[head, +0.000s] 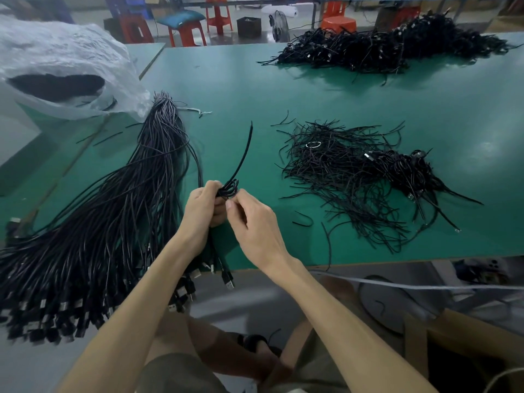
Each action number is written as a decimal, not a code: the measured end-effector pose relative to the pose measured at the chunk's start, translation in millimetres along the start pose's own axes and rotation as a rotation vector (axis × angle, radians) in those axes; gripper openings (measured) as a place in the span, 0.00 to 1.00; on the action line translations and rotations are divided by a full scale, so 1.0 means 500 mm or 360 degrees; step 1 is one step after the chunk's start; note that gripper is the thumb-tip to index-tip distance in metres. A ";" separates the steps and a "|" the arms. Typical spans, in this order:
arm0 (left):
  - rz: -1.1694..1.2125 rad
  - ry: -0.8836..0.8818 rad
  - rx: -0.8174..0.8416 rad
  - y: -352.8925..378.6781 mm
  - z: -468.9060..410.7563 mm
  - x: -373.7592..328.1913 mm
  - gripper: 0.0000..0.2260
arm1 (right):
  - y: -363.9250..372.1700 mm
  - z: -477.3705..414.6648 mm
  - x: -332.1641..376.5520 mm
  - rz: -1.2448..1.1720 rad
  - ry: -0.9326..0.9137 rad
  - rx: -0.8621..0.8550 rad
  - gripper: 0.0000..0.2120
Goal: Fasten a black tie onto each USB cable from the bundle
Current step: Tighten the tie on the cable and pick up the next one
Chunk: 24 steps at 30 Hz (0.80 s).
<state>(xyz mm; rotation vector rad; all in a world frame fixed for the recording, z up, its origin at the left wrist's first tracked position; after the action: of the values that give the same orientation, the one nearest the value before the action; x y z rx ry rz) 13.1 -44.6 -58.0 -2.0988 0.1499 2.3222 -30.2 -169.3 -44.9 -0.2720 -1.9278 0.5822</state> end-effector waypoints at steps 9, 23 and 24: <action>-0.0010 -0.0032 0.0147 -0.001 -0.007 -0.001 0.21 | -0.001 -0.004 -0.008 -0.0170 0.0061 -0.0037 0.11; -0.0537 0.0179 0.0870 -0.043 0.055 -0.110 0.14 | -0.056 -0.017 -0.005 -0.0299 0.0212 0.0122 0.11; -0.0496 0.0175 0.0850 -0.045 0.056 -0.111 0.15 | -0.058 -0.018 -0.006 -0.0372 0.0247 0.0147 0.11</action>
<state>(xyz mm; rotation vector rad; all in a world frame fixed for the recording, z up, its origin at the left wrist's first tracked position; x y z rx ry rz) -7.5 -17.0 -1.6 -1.8220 0.3675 1.7480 -18.6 -193.0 -29.5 -0.0301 -1.7476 0.4785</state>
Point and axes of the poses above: each hand's wrist, its own z-axis away from the middle knuckle, its own y-axis out of the palm, x = y × z, the point moved 4 cm from there along -z, towards the middle knuckle, and after that the axes turned 9 degrees about x, right-handed, at the moved point
